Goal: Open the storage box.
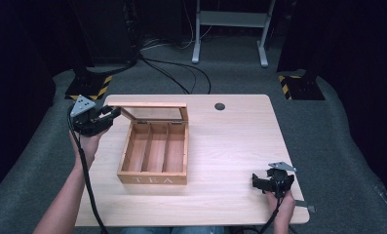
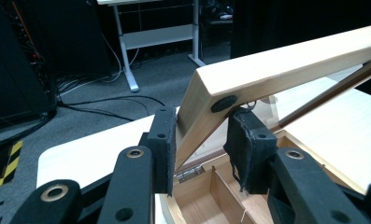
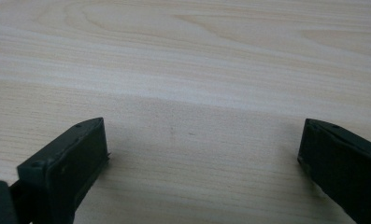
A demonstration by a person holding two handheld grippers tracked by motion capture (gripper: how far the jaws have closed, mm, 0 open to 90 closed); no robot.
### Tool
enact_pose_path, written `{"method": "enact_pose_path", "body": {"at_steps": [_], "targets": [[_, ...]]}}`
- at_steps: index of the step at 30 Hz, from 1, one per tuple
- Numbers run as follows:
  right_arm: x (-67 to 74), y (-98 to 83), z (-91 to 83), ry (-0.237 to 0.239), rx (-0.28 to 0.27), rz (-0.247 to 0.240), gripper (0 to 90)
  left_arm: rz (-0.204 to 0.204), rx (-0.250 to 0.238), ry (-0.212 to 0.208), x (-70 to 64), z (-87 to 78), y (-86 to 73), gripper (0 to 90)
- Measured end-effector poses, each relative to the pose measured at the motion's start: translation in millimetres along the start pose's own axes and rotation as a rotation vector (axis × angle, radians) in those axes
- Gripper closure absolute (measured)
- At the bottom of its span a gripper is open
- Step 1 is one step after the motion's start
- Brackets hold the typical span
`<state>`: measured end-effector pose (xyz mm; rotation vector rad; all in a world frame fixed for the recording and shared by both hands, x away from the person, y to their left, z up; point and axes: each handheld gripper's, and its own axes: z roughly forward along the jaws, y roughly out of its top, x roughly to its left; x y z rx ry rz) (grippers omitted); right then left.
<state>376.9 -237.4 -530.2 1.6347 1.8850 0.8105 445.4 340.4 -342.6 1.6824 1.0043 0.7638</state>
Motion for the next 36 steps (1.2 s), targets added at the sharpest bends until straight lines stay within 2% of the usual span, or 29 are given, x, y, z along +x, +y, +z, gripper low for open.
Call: {"method": "enact_pose_path", "body": {"at_steps": [36], "targets": [[-0.2,-0.1,-0.1,0.001,0.001,-0.001,1.0,0.014,0.000,-0.001,-4.4,-6.6,-7.8,62.8]]}}
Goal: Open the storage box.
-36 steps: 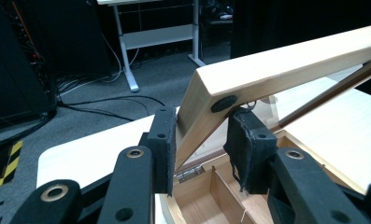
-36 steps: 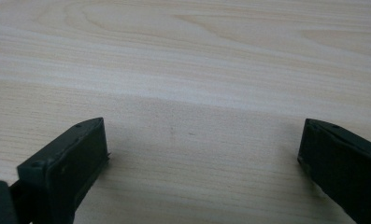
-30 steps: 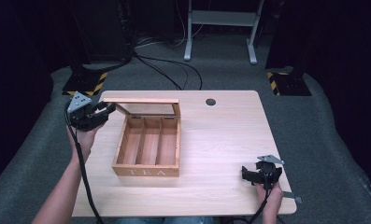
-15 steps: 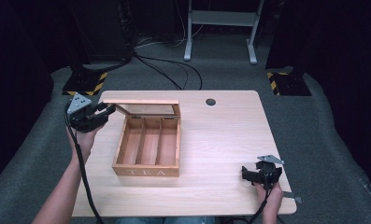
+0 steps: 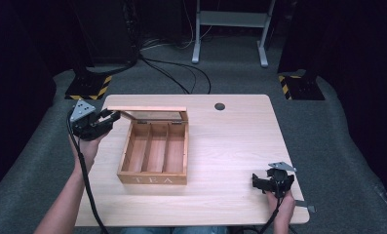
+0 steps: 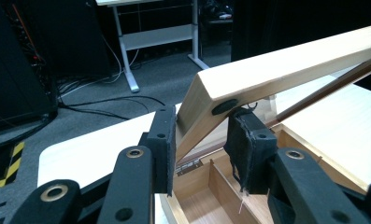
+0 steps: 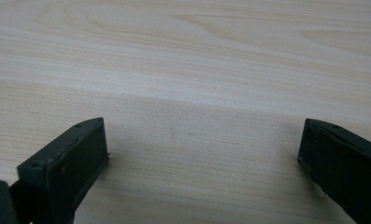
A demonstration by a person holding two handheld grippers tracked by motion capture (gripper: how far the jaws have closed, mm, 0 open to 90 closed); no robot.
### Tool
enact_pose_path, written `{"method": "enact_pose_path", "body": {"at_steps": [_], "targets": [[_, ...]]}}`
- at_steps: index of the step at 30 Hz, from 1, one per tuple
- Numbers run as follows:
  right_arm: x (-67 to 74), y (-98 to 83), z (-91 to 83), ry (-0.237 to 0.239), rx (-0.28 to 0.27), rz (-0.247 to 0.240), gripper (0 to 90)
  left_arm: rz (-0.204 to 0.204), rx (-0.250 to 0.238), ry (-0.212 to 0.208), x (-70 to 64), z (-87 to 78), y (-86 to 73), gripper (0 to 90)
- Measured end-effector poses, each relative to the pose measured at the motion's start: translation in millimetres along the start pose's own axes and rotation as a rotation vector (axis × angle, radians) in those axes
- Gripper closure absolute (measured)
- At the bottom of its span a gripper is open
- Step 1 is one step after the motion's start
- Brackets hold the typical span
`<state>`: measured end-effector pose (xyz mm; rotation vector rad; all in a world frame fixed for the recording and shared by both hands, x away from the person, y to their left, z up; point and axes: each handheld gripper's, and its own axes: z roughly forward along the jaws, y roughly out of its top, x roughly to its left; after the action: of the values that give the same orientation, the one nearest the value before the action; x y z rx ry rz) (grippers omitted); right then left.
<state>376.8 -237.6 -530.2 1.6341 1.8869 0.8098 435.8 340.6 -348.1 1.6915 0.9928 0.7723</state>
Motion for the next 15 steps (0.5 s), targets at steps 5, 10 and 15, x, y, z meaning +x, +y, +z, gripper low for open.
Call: {"method": "enact_pose_path", "body": {"at_steps": [5,10,15], "targets": [[0.0,0.0,0.0,0.000,0.000,0.000,1.0,0.004,-0.001,-0.002,-0.7,-1.1,-1.5,62.7],[0.0,0.0,0.0,0.000,0.000,0.000,1.0,0.006,-0.004,0.001,-2.6,-3.4,-5.1,62.7],[0.0,0.0,0.0,0.000,0.000,0.000,1.0,0.010,-0.009,0.000,-4.8,-6.3,-9.9,62.5]]}}
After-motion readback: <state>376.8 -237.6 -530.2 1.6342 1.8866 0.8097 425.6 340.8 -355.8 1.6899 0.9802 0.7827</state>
